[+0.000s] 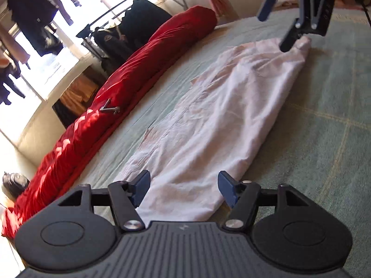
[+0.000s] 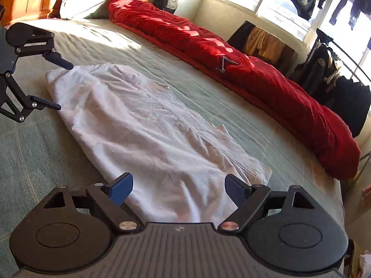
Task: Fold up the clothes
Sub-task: 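Roll both grippers and bring them to the folded shirt's side edge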
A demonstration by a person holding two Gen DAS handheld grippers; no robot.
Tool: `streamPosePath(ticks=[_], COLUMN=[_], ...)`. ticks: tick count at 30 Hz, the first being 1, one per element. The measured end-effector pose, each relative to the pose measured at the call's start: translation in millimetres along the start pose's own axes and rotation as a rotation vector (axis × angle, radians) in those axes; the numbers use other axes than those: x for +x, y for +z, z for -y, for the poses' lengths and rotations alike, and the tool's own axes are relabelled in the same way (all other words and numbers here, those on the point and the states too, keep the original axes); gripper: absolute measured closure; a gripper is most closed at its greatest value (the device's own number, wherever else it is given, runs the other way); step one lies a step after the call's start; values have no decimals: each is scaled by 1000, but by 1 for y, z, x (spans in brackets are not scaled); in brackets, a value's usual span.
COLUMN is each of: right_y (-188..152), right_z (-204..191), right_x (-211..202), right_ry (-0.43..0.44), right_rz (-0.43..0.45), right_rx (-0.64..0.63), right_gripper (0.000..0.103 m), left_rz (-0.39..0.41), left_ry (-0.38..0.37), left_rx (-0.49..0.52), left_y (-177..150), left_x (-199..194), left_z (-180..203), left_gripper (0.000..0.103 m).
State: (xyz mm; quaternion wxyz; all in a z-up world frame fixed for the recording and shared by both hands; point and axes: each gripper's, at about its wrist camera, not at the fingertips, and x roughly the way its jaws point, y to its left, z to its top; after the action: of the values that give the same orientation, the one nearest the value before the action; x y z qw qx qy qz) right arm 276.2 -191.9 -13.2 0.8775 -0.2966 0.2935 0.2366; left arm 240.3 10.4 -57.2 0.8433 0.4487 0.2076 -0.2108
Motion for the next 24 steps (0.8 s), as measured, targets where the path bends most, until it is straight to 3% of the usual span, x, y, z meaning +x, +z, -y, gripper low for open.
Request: streamPosePath(ticks=[3,7,12,15,24], right_y=[6,7,19,17,-42], right_z=[-47,-85,-95,-92,-34], right_x=[13,34,54,56,41], right_ry=[-26,-113,-127,-154,-348], right_rz=[-5,0,26,35,-83], right_rx=[-189,-381,-414,-434,-448], right_gripper=[12,12,11,5,5], left_rz=[7,31,51,51,-71], left_ry=[35,106,118,137,250], left_rx=[233,359,409,399,404], left_y=[7,13,26,18,-28], left_x=[11,24,45,48,46], left_z=[40,58,61,53,25], left_gripper=[36,36,36,31,31])
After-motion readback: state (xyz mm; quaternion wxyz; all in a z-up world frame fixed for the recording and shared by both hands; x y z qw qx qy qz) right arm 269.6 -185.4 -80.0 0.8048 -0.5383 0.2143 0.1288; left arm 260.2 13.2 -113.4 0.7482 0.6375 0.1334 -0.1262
